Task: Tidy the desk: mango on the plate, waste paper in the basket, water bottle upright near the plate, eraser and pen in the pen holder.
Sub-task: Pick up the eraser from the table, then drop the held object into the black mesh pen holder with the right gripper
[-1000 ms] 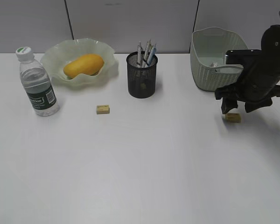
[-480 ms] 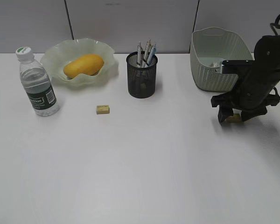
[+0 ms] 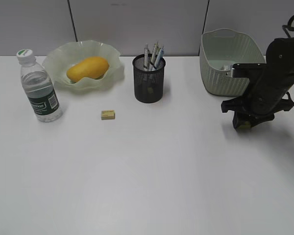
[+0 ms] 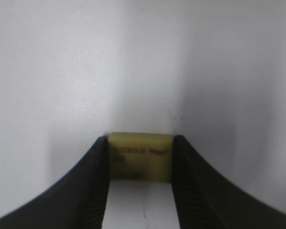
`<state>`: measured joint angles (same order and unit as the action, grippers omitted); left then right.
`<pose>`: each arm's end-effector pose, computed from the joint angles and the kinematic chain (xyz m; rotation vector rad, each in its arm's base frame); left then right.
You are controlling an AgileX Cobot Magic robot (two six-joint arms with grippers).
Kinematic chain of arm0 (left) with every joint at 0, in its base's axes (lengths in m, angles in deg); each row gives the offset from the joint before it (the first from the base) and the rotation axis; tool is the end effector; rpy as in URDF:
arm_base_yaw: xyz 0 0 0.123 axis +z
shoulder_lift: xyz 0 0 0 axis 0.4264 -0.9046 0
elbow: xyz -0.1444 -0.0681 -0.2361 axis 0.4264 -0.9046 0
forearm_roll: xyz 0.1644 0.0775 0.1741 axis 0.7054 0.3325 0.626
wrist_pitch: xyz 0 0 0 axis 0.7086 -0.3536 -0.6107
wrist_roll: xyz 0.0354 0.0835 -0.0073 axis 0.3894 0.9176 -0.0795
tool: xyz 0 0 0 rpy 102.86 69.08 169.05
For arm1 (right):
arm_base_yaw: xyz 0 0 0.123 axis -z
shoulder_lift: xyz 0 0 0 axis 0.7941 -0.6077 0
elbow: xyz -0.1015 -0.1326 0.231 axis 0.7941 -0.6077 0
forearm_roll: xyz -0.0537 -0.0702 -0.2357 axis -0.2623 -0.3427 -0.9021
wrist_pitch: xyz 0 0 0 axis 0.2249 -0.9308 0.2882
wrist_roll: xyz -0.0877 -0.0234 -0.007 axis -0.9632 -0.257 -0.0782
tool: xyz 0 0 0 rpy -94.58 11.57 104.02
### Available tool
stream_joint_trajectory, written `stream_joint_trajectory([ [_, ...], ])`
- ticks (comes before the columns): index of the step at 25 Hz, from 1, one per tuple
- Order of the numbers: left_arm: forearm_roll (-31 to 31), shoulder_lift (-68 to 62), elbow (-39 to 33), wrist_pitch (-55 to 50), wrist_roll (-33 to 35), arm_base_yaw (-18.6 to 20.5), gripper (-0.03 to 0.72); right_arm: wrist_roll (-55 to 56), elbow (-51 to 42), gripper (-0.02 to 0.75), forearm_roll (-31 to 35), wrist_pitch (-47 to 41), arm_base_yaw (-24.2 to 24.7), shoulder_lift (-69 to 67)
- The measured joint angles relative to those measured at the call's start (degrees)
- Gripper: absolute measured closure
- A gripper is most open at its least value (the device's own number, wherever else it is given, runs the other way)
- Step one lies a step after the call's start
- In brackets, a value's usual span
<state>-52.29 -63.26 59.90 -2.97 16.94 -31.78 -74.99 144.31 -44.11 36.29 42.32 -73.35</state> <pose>-0.0091 0.0000 0.2832 0.1090 2.0153 -0.0924 0.3864 0.0681 0.1012 -0.0553 2.8623 0.0367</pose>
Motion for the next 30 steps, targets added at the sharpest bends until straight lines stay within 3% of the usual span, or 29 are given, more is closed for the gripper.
stream_joint_trajectory([
  [15,0.00,0.00,0.00,0.00,0.00,0.00,0.159,-1.03,7.70,0.420,3.99,-10.08,-0.91,6.28],
  [23,0.00,0.00,0.00,0.00,0.00,0.00,0.159,-1.21,23.29,0.421,5.01,-14.77,-9.34,8.50],
  [30,0.00,0.00,0.00,0.00,0.00,0.00,0.160,-1.21,32.95,0.421,5.69,-11.71,-15.38,7.98],
])
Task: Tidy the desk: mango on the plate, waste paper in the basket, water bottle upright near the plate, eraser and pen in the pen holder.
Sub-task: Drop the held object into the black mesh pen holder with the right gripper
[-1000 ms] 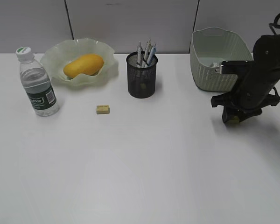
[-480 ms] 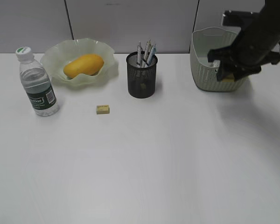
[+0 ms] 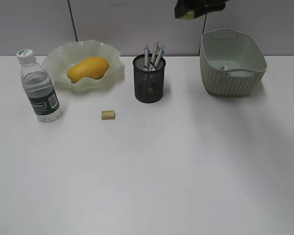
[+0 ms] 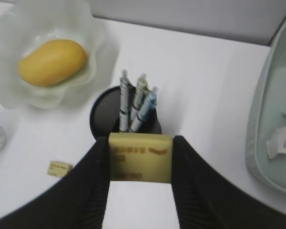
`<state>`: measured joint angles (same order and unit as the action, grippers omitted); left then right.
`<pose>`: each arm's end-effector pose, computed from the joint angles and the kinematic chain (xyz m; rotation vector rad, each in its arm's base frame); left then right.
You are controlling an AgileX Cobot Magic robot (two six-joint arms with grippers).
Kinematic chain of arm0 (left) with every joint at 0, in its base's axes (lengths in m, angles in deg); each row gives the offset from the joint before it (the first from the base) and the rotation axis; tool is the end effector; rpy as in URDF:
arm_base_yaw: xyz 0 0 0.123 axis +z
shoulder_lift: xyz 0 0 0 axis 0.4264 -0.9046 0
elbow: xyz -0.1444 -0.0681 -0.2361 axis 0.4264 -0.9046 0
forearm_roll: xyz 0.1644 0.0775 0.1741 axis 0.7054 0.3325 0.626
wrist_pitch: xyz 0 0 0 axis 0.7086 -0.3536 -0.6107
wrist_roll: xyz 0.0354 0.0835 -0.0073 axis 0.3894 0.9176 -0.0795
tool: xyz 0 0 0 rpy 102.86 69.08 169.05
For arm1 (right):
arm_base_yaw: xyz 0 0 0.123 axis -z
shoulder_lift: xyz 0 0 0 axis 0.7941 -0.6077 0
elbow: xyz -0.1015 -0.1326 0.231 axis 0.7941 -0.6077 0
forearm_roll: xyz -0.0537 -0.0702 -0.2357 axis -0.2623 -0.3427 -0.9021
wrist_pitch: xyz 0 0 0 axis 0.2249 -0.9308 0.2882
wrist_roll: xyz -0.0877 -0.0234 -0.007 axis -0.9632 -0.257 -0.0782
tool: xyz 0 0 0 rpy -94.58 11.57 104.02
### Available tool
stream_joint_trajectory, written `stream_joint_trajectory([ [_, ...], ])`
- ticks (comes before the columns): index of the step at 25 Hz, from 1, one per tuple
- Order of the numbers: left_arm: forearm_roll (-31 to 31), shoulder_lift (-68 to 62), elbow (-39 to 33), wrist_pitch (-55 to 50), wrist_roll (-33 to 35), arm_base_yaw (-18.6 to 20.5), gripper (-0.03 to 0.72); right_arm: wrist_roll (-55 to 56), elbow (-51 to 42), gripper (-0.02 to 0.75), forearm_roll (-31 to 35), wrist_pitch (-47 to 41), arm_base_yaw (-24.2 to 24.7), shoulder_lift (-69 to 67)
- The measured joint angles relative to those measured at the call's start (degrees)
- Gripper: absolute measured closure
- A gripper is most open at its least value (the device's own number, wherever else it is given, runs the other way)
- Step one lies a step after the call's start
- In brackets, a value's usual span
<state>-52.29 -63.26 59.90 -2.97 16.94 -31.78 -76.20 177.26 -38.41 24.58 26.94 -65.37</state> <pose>-0.0091 0.0000 0.2832 0.1090 2.0153 -0.0924 0.4101 0.2008 0.3128 -0.3181 2.3590 0.3589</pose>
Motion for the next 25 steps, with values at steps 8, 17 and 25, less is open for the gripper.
stream_joint_trajectory([
  [8,0.02,0.00,0.00,0.00,0.00,0.00,0.164,0.00,3.05,0.424,4.86,3.85,-1.38,-5.07],
  [17,0.02,0.00,0.00,-0.02,0.00,0.00,0.166,-0.05,3.06,0.424,7.33,10.21,-2.31,-12.07],
  [25,0.02,0.00,0.00,-0.02,0.00,0.00,0.167,-0.05,3.06,0.416,8.02,13.17,-2.31,-17.35],
])
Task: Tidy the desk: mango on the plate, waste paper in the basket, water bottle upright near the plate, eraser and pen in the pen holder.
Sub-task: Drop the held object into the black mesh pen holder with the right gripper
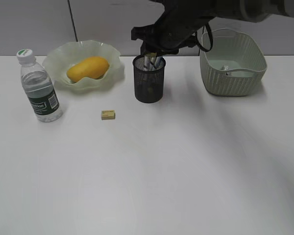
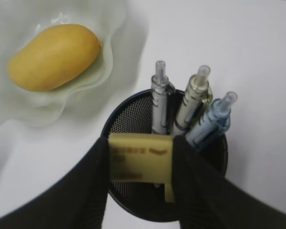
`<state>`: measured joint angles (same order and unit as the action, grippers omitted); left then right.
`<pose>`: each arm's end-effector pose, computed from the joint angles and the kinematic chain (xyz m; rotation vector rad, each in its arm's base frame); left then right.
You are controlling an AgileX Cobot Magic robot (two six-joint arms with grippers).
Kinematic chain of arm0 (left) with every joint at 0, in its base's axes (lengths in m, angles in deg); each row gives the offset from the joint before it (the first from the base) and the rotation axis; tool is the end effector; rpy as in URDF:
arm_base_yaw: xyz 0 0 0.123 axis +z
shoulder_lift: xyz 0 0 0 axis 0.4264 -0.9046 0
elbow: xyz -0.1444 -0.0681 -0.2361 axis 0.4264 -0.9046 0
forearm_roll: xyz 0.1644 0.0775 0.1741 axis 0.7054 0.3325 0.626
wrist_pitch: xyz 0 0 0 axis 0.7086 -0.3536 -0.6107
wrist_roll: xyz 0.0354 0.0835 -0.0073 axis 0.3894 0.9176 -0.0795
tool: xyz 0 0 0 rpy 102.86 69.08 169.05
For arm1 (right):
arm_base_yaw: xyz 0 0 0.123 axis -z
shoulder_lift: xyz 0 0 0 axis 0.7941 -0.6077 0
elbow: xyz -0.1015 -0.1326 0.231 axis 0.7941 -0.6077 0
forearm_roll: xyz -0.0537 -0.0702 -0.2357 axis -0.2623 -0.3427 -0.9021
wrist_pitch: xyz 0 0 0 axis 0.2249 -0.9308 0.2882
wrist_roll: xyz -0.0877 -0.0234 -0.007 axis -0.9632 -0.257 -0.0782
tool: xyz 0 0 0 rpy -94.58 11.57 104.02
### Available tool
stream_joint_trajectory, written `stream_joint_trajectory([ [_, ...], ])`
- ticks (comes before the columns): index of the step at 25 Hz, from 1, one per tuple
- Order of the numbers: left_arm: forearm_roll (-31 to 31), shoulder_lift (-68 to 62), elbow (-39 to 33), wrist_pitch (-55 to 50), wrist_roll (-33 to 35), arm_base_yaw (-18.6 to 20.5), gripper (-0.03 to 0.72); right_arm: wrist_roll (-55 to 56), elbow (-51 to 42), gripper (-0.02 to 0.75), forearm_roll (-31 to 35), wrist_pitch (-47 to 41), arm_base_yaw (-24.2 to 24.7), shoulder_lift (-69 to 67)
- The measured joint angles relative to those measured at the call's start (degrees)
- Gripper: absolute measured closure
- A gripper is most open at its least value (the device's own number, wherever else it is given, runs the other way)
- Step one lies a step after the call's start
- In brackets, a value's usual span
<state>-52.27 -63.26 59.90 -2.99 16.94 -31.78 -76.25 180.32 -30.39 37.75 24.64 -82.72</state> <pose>-0.0091 0.0000 0.2831 0.1090 2.0156 -0.0920 0.4526 0.2496 0.1968 -0.2398 2.4057 0.4964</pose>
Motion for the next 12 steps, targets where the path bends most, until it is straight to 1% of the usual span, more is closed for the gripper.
stream_joint_trajectory([
  [2,0.00,0.00,0.00,0.00,0.00,0.00,0.167,0.00,0.00,0.384,0.13,0.36,0.00,-0.42],
  [4,0.00,0.00,0.00,0.00,0.00,0.00,0.168,0.00,0.00,0.325,0.24,0.78,0.00,-0.47],
  [6,0.00,0.00,0.00,0.00,0.00,0.00,0.168,0.00,0.00,0.286,0.24,1.28,0.00,-0.47],
  [8,0.00,0.00,0.00,0.00,0.00,0.00,0.168,0.00,0.00,0.269,0.12,1.41,0.00,-0.47],
  [12,0.00,0.00,0.00,0.00,0.00,0.00,0.168,0.00,0.38,0.260,-0.54,0.40,0.00,-0.47],
])
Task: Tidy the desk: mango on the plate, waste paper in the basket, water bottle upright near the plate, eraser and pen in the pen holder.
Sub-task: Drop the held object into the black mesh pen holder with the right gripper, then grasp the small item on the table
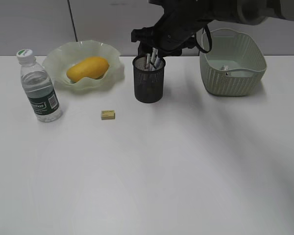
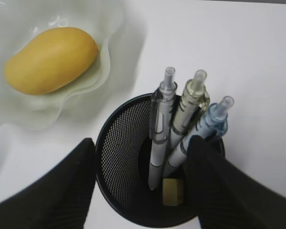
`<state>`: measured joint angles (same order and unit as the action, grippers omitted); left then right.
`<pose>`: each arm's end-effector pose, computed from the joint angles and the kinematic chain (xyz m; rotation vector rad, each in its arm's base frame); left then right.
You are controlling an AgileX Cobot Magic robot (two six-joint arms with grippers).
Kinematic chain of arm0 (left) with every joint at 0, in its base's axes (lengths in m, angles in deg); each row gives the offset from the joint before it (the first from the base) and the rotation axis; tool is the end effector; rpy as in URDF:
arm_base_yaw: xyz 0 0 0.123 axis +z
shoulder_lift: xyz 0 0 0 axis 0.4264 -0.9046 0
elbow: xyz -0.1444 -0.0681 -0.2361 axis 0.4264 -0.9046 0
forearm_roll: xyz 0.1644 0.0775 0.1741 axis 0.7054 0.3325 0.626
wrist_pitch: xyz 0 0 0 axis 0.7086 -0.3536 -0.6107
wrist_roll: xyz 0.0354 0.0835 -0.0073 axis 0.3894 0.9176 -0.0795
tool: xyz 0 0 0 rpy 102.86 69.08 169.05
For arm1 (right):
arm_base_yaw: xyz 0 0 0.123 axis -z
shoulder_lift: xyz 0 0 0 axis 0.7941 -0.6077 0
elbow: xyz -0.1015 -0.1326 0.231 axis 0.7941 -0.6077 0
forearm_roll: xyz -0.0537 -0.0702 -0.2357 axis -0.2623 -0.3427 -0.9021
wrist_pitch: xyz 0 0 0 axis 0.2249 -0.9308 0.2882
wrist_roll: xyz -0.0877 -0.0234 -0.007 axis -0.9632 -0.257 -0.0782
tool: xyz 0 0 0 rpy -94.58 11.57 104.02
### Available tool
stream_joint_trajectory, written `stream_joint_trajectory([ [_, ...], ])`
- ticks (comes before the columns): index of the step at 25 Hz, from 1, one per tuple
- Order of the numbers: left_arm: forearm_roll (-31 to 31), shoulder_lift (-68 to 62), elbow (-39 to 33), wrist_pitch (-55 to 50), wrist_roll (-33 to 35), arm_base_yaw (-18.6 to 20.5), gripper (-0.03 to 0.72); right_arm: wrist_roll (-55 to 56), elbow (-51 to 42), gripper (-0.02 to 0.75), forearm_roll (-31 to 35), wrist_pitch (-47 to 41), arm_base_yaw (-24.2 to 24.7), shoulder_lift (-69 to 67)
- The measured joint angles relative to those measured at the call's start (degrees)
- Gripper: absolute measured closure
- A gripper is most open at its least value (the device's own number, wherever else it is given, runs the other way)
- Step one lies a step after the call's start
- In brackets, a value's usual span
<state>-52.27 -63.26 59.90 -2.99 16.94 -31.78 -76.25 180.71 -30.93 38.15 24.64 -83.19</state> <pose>-0.0091 0.0000 0.2831 0.1090 2.0156 -0.0920 0.4545 0.2500 0.1950 -0.2460 2.3984 0.4882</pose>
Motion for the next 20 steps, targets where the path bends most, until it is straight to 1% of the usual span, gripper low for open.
stream_joint_trajectory([
  [2,0.00,0.00,0.00,0.00,0.00,0.00,0.168,0.00,1.45,0.258,-0.19,-3.04,0.00,-0.07],
  [6,0.00,0.00,0.00,0.00,0.00,0.00,0.168,-1.12,6.83,0.258,-1.18,-13.03,0.00,-0.07],
  [11,0.00,0.00,0.00,0.00,0.00,0.00,0.168,-1.68,14.47,0.258,-6.62,-26.96,0.00,-0.07],
  [14,0.00,0.00,0.00,0.00,0.00,0.00,0.168,-2.56,17.11,0.259,-9.24,-34.16,0.00,0.20],
  [17,0.00,0.00,0.00,0.00,0.00,0.00,0.168,-2.74,17.49,0.259,-10.97,-39.43,0.00,1.60],
  [20,0.00,0.00,0.00,0.00,0.00,0.00,0.168,-2.79,17.49,0.259,-12.06,-41.45,0.00,3.35],
])
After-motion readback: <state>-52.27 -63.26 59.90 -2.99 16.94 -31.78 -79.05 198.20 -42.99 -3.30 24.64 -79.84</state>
